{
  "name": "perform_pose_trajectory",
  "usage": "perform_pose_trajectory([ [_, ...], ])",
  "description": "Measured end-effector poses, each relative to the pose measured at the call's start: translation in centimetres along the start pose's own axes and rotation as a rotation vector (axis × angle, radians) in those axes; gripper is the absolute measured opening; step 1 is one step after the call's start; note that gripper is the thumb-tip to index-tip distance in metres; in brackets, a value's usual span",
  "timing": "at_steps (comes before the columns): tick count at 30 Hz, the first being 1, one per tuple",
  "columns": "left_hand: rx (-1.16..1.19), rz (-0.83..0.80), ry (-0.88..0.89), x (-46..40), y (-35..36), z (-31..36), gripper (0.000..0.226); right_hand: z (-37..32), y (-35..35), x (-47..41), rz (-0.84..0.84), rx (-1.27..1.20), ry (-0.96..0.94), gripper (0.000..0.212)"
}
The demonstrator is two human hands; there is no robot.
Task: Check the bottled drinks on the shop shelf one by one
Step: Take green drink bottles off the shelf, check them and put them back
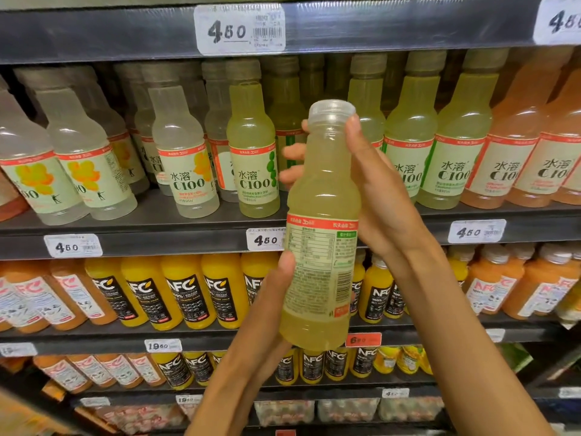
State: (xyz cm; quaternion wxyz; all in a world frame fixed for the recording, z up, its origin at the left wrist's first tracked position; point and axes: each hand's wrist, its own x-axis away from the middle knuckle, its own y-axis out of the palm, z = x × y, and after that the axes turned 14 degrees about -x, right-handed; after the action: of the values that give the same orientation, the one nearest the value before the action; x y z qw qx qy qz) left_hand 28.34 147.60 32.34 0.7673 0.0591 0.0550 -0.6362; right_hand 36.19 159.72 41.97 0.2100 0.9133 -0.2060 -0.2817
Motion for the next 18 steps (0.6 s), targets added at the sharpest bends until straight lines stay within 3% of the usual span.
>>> perform_pose_trajectory([
  [3,-0.116,0.059,-0.014,-0.2,0.1,0.0,0.073,0.1,-0.1,0.0,0.015,-0.053,-0.034,0.042],
  [8,-0.268,0.277,0.083,-2.0,-0.3,0.7,0.041,-0.4,-0.1,-0.2,0.112,0.048,-0.108,0.032],
  [12,-0.473,0.307,0.167,-1.6,1.5,0.4,0.065,-0.3,0.0,-0.3,0.171,0.118,-0.101,0.033],
  [15,-0.408,0.292,0.156,-1.5,1.4,0.3,0.059,-0.7,-0.6,-0.2,0.166,0.150,-0.084,0.037],
  [18,-0.245,0.153,0.083,-1.1,0.9,0.5,0.065,-0.8,-1.4,-0.2,0.133,0.121,-0.045,0.035],
])
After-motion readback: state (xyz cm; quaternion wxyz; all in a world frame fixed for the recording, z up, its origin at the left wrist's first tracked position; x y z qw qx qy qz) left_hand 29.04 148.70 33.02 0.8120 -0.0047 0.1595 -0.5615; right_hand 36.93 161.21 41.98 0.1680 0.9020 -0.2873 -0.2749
